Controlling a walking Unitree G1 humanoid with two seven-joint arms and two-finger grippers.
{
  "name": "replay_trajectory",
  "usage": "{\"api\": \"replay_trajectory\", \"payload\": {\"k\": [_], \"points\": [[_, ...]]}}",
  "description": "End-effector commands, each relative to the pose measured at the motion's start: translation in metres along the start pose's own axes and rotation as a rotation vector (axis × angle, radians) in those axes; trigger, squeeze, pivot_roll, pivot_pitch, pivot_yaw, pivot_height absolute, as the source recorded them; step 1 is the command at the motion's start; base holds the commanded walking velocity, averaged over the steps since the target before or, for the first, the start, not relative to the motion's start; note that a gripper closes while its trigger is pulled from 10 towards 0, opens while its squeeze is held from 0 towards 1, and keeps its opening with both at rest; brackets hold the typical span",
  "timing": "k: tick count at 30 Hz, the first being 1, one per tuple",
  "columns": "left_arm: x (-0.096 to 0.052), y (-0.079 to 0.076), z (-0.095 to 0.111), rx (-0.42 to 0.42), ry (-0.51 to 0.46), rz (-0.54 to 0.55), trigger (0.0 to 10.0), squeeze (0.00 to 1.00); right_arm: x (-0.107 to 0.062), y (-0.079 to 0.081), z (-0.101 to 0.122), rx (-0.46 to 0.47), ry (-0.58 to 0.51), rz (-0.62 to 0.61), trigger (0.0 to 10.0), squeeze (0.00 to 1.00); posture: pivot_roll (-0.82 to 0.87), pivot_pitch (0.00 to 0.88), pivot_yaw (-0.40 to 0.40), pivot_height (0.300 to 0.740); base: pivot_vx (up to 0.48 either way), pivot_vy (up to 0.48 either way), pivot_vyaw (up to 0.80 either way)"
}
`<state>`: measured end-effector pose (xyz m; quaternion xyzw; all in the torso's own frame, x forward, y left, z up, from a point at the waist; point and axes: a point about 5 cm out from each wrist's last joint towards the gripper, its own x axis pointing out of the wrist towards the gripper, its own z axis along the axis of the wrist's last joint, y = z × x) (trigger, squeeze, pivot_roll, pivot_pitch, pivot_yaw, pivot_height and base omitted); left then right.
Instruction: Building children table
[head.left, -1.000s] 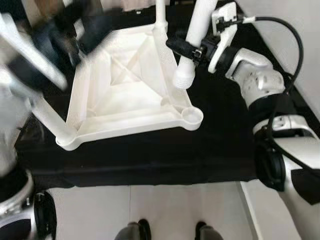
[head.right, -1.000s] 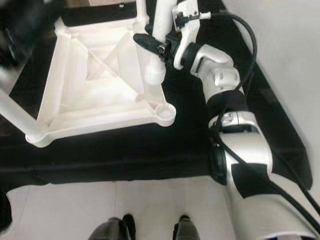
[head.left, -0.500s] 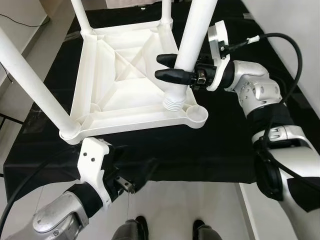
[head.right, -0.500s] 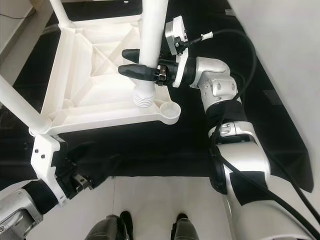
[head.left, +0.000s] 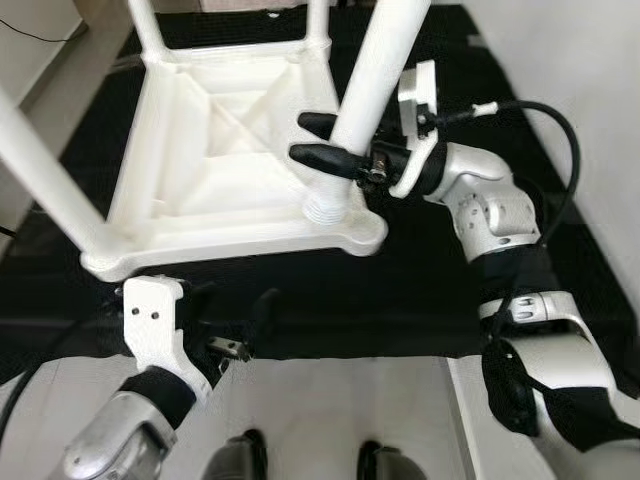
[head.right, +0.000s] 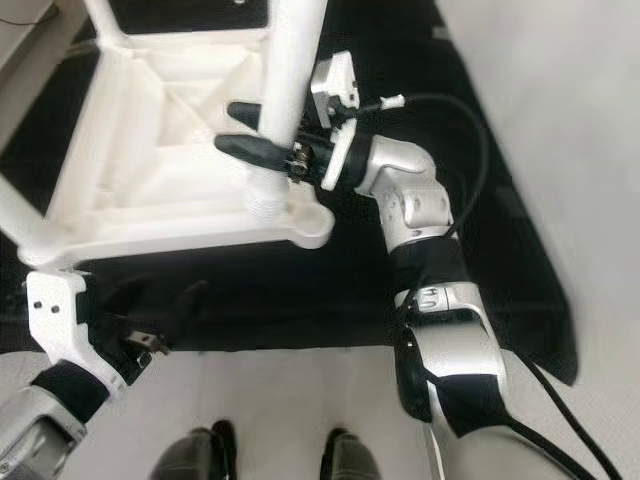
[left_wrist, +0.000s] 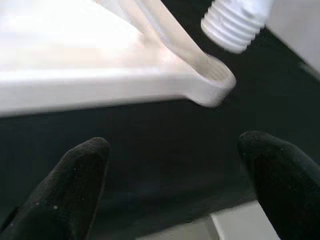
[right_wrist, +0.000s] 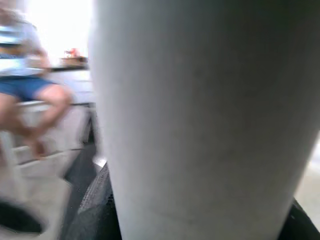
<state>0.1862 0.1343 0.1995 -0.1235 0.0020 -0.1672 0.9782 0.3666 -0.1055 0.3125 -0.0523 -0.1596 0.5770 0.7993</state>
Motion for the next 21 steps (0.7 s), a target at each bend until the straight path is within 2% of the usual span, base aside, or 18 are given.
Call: {"api": "replay_trajectory", "payload": {"k": [1, 5, 6, 9, 11, 13, 14, 17, 19, 21], "points": [[-0.001, 0.005, -0.006, 0.020, 0.016, 0.045, 10.0, 0.00, 0.006, 0.005, -0.002, -0.009, 0.003, -0.028, 10.0, 0.00, -0.06, 0.294, 0.010, 0.740, 0.000, 0.000, 0.00], [-0.001, 0.008, -0.010, 0.040, 0.025, 0.088, 10.0, 0.00, 0.011, 0.013, -0.006, 0.024, -0.001, -0.085, 10.0, 0.00, -0.06, 0.277, 0.002, 0.740, 0.000, 0.000, 0.00], [-0.002, 0.010, -0.012, 0.044, 0.027, 0.113, 10.0, 0.00, 0.014, 0.022, -0.009, 0.043, -0.010, -0.093, 10.0, 0.00, -0.06, 0.256, -0.006, 0.740, 0.000, 0.000, 0.00], [-0.002, 0.012, -0.014, 0.049, 0.028, 0.130, 10.0, 0.00, 0.016, 0.029, -0.011, 0.057, -0.016, -0.099, 10.0, 0.00, -0.06, 0.254, -0.007, 0.740, 0.000, 0.000, 0.00], [-0.006, 0.016, -0.021, 0.073, 0.040, 0.136, 10.0, 0.00, 0.014, 0.048, -0.020, 0.142, -0.068, -0.165, 10.0, 0.00, -0.06, 0.211, -0.013, 0.740, 0.000, 0.000, 0.78], [-0.006, 0.017, -0.022, 0.083, 0.042, 0.141, 10.0, 0.00, 0.013, 0.050, -0.022, 0.164, -0.082, -0.183, 10.0, 0.00, -0.06, 0.211, -0.013, 0.740, 0.000, 0.000, 0.78], [-0.006, 0.018, -0.024, 0.086, 0.044, 0.144, 10.0, 0.00, 0.013, 0.049, -0.025, 0.156, -0.059, -0.229, 10.0, 0.00, -0.06, 0.196, -0.010, 0.740, 0.000, 0.000, 0.00], [-0.005, 0.019, -0.025, 0.089, 0.043, 0.146, 10.0, 0.00, 0.013, 0.048, -0.027, 0.147, -0.039, -0.265, 10.0, 0.00, -0.06, 0.196, -0.010, 0.740, 0.000, 0.000, 0.00], [0.000, 0.018, -0.025, 0.100, 0.022, 0.119, 10.0, 0.00, 0.010, 0.054, -0.022, 0.178, -0.105, -0.255, 10.0, 0.00, -0.07, 0.176, -0.002, 0.740, 0.289, 0.000, 0.60], [0.001, 0.018, -0.025, 0.103, 0.019, 0.114, 10.0, 0.00, 0.010, 0.055, -0.020, 0.182, -0.119, -0.250, 10.0, 0.00, -0.07, 0.176, -0.002, 0.740, 0.289, 0.000, 0.60]]}}
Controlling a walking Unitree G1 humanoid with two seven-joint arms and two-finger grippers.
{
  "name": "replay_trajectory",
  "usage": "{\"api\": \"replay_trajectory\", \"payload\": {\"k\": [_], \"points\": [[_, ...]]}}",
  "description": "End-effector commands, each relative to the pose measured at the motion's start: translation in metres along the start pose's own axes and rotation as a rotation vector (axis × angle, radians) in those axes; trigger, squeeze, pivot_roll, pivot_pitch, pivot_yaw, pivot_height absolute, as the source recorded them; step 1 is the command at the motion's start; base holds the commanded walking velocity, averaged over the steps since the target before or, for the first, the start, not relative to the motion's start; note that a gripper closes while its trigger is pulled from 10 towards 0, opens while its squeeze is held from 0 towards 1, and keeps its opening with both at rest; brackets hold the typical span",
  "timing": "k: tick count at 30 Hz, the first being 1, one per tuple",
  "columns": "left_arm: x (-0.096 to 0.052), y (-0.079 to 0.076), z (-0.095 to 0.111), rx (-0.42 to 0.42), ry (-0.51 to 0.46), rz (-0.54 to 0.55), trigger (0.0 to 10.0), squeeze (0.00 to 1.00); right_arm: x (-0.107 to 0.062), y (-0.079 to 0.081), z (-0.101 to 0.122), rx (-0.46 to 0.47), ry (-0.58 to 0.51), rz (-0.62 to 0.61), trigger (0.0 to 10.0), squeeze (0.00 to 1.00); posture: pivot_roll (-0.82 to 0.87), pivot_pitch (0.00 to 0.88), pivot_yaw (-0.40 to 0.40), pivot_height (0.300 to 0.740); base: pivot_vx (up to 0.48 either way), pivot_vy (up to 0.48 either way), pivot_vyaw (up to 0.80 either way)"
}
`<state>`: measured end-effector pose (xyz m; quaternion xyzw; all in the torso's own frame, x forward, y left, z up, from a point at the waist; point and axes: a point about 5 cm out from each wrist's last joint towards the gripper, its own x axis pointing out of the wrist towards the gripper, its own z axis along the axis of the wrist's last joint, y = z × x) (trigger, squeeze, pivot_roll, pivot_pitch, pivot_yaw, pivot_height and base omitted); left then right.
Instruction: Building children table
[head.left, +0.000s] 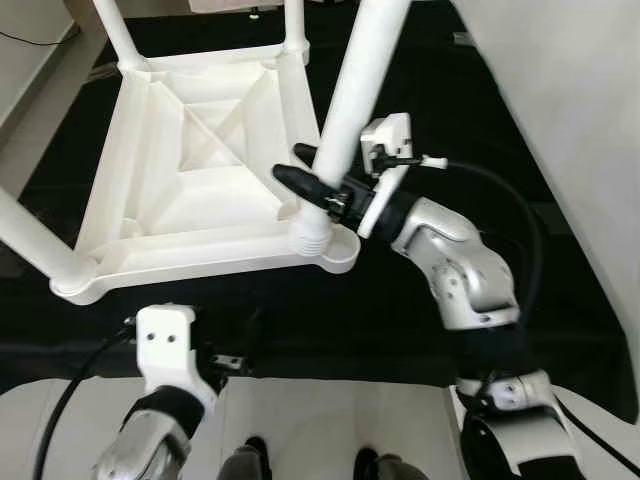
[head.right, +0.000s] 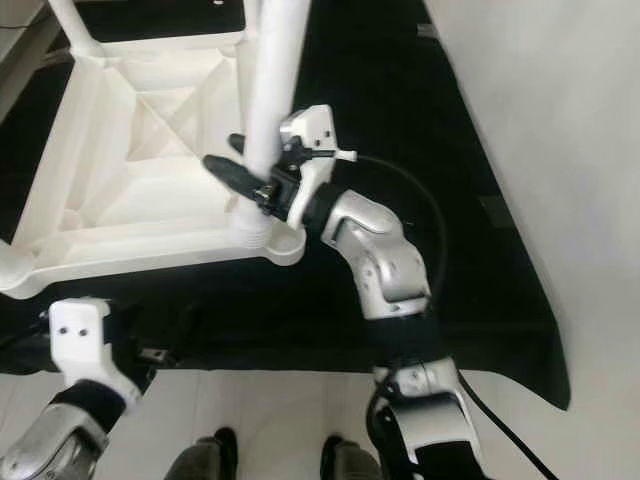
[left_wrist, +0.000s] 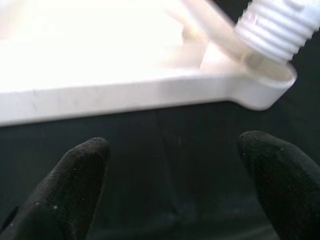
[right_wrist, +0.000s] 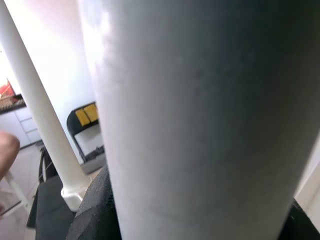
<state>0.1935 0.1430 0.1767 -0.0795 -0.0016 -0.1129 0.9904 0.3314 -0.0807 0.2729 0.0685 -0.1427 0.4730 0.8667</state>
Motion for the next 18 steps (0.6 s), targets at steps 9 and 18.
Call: {"api": "replay_trajectory", "payload": {"k": [9, 18], "points": [[0.005, -0.006, -0.004, 0.017, -0.015, -0.064, 10.0, 0.00, -0.002, 0.016, 0.011, -0.029, 0.006, 0.061, 10.0, 0.00, -0.07, 0.159, 0.011, 0.740, 0.326, 0.000, 0.18], [0.005, -0.009, -0.005, 0.014, -0.024, -0.077, 10.0, 0.00, -0.006, 0.021, 0.013, -0.011, -0.021, 0.115, 10.0, 0.00, -0.07, 0.160, 0.014, 0.740, 0.337, 0.000, 0.18]]}}
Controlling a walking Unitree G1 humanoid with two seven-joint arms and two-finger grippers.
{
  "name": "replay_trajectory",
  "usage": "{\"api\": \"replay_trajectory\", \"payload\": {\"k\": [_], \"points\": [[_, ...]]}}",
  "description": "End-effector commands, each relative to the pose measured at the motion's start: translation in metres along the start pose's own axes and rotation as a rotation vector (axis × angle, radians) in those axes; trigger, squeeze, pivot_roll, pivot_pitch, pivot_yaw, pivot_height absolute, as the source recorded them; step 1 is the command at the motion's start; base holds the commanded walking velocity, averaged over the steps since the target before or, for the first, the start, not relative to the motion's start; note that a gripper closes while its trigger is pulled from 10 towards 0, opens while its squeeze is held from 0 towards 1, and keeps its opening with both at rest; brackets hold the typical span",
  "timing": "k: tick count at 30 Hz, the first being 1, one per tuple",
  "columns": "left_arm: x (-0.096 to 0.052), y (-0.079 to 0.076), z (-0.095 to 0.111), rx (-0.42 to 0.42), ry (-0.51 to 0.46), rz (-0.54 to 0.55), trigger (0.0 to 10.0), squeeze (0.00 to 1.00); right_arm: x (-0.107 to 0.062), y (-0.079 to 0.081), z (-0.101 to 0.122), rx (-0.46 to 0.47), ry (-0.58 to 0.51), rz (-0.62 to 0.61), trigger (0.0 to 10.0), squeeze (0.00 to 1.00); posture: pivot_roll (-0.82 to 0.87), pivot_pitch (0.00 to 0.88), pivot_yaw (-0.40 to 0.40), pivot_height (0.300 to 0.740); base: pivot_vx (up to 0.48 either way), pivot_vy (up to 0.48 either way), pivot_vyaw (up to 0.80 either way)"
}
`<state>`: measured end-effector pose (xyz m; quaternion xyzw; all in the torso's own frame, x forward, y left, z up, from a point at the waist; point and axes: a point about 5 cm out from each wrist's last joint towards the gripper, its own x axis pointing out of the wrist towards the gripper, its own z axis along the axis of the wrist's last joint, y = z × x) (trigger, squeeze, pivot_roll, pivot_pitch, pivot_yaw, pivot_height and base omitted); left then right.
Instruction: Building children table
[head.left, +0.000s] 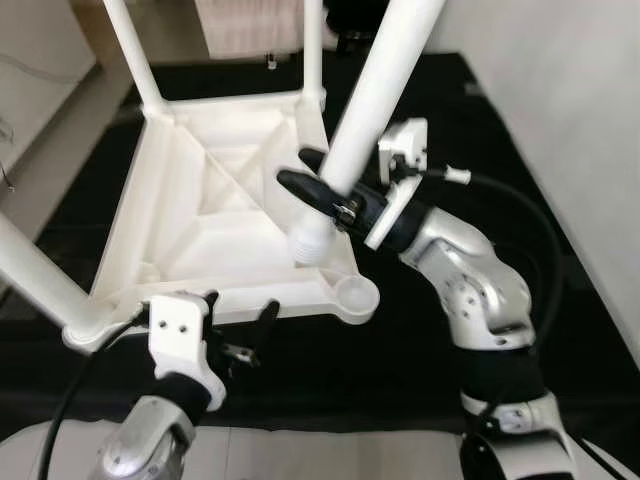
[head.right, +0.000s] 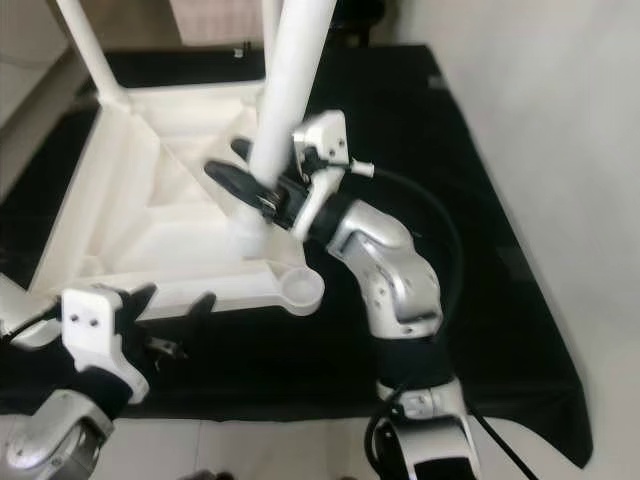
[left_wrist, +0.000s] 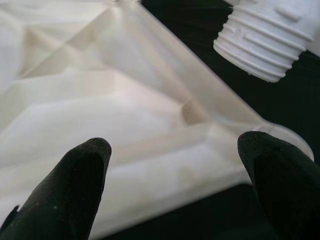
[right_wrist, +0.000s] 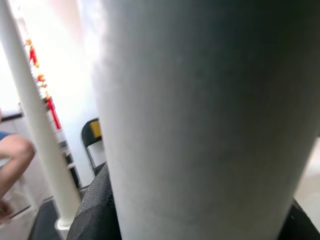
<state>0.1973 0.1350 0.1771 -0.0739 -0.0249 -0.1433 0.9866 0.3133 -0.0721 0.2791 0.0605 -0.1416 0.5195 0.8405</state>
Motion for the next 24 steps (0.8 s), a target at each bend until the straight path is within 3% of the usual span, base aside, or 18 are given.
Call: {"api": "replay_trajectory", "payload": {"k": [1, 8, 12, 15, 18, 24], "points": [[-0.001, -0.003, -0.004, -0.008, 0.009, -0.015, 10.0, 0.00, -0.006, 0.003, 0.008, -0.021, -0.046, 0.014, 10.0, 0.00, -0.07, 0.160, 0.014, 0.740, 0.337, 0.000, 0.80], [-0.006, -0.017, -0.014, 0.079, 0.082, -0.110, 10.0, 0.00, -0.011, 0.007, 0.006, -0.042, 0.023, 0.095, 10.0, 0.00, -0.07, 0.171, 0.014, 0.740, 0.000, 0.000, 0.00], [-0.014, -0.024, -0.019, 0.105, 0.128, -0.165, 10.0, 0.00, -0.019, 0.015, 0.008, -0.044, 0.058, 0.221, 10.0, 0.00, -0.07, 0.180, 0.017, 0.740, 0.000, 0.000, 0.00], [-0.018, -0.026, -0.020, 0.109, 0.145, -0.192, 10.0, 0.00, -0.022, 0.015, 0.008, -0.052, 0.076, 0.251, 10.0, 0.00, -0.07, 0.181, 0.016, 0.740, 0.000, -0.480, 0.00], [-0.022, -0.030, -0.021, 0.062, 0.165, -0.195, 10.0, 0.00, -0.025, 0.018, 0.006, -0.046, 0.104, 0.298, 10.0, 0.00, -0.07, 0.188, 0.015, 0.740, 0.000, -0.480, 0.00], [-0.024, -0.028, -0.024, 0.057, 0.192, -0.150, 10.0, 0.00, -0.027, 0.020, 0.003, -0.039, 0.136, 0.325, 10.0, 0.00, -0.07, 0.196, 0.017, 0.740, 0.000, 0.000, 0.00]]}}
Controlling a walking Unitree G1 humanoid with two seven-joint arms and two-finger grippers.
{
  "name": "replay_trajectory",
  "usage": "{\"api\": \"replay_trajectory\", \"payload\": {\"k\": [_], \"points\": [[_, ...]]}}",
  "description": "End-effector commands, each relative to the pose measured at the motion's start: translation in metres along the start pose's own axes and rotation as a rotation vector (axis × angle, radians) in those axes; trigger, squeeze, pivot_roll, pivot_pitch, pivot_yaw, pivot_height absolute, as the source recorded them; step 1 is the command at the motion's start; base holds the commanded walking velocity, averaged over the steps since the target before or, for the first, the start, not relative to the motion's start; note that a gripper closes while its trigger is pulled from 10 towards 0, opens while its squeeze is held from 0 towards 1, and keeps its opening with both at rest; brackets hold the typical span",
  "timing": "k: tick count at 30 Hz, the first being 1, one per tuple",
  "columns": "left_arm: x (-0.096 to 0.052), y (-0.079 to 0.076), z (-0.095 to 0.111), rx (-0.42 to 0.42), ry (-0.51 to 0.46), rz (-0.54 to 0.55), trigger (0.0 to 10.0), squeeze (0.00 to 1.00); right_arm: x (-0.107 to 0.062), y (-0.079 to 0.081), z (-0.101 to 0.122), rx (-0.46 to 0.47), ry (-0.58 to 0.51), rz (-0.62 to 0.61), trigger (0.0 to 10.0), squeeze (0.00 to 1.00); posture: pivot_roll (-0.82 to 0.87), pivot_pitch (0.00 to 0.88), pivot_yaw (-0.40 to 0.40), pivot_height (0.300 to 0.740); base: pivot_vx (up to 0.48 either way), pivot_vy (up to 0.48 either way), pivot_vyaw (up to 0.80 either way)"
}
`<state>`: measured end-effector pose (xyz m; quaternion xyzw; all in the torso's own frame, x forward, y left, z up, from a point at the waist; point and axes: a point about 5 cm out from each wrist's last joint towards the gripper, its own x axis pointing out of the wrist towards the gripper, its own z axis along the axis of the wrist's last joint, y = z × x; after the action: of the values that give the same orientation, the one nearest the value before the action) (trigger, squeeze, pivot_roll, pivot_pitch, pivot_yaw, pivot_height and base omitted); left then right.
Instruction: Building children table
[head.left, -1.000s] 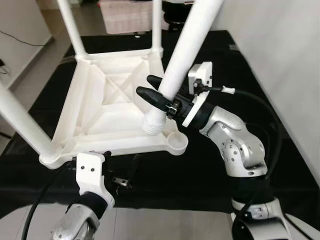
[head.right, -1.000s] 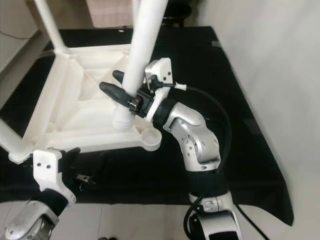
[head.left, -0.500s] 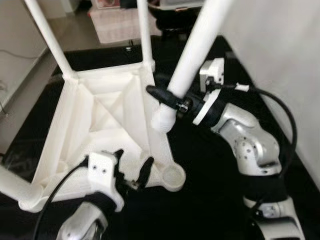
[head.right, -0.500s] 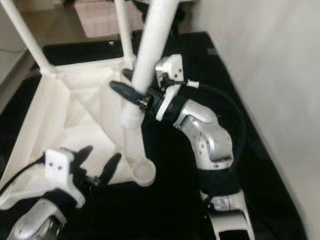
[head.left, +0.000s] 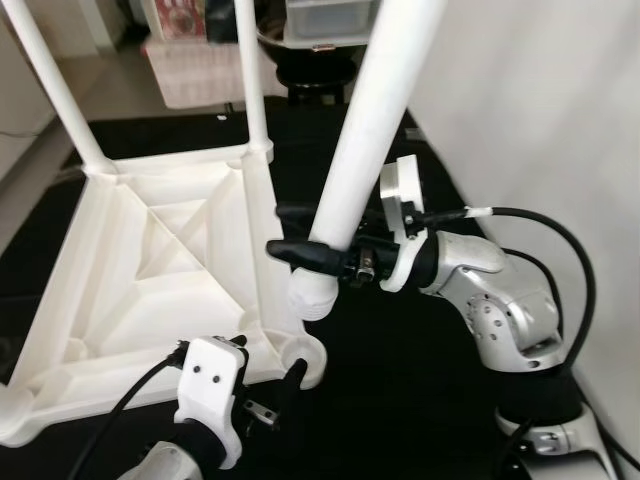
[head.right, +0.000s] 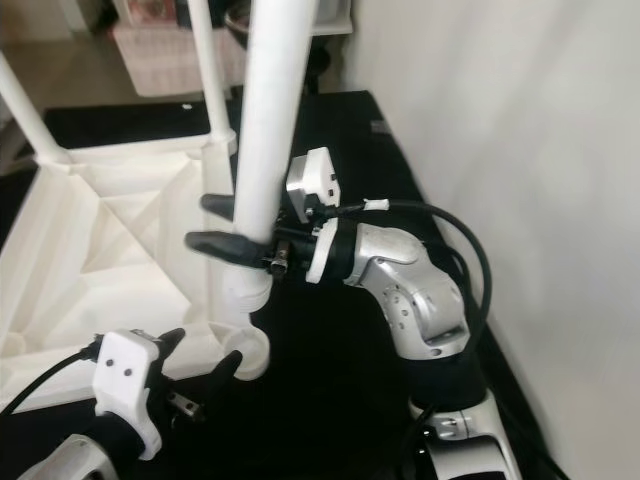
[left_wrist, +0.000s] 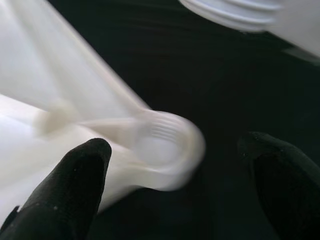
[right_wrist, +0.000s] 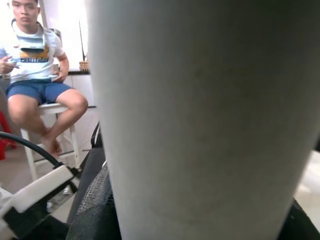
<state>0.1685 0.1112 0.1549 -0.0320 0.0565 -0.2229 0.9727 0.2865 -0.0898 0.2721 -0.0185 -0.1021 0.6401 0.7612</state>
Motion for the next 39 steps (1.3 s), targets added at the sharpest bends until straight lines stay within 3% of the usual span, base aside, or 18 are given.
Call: {"api": "replay_trajectory", "payload": {"k": [1, 8, 14, 24, 32, 39], "points": [[-0.003, -0.003, -0.001, 0.005, 0.022, -0.012, 10.0, 0.00, 0.001, 0.004, 0.001, 0.011, -0.012, 0.043, 10.0, 0.00, -0.07, 0.199, 0.017, 0.740, 0.000, 0.000, 0.00], [-0.016, -0.010, -0.006, 0.006, 0.085, -0.030, 10.0, 0.00, -0.004, 0.017, -0.004, 0.047, 0.033, 0.203, 10.0, 0.00, -0.06, 0.220, 0.020, 0.740, 0.000, 0.000, 0.00], [-0.020, -0.009, -0.006, 0.050, 0.097, 0.013, 10.0, 0.00, -0.001, 0.013, -0.005, 0.057, 0.030, 0.189, 10.0, 0.00, -0.05, 0.243, 0.021, 0.740, 0.000, 0.375, 0.00], [-0.028, -0.013, 0.000, 0.063, 0.081, 0.000, 10.0, 0.00, 0.000, 0.005, -0.001, 0.055, -0.008, 0.155, 10.0, 0.00, -0.05, 0.279, 0.023, 0.740, 0.000, 0.000, 0.00], [-0.030, -0.015, 0.003, 0.069, 0.062, -0.005, 10.0, 0.00, -0.008, 0.004, 0.000, 0.028, 0.023, 0.228, 10.0, 0.00, -0.04, 0.295, 0.021, 0.740, 0.000, 0.000, 0.80], [-0.028, -0.016, 0.004, 0.087, 0.048, -0.018, 10.0, 0.00, -0.009, -0.004, 0.001, 0.031, 0.012, 0.183, 10.0, 0.00, -0.04, 0.304, 0.020, 0.740, 0.000, 0.000, 0.80]]}}
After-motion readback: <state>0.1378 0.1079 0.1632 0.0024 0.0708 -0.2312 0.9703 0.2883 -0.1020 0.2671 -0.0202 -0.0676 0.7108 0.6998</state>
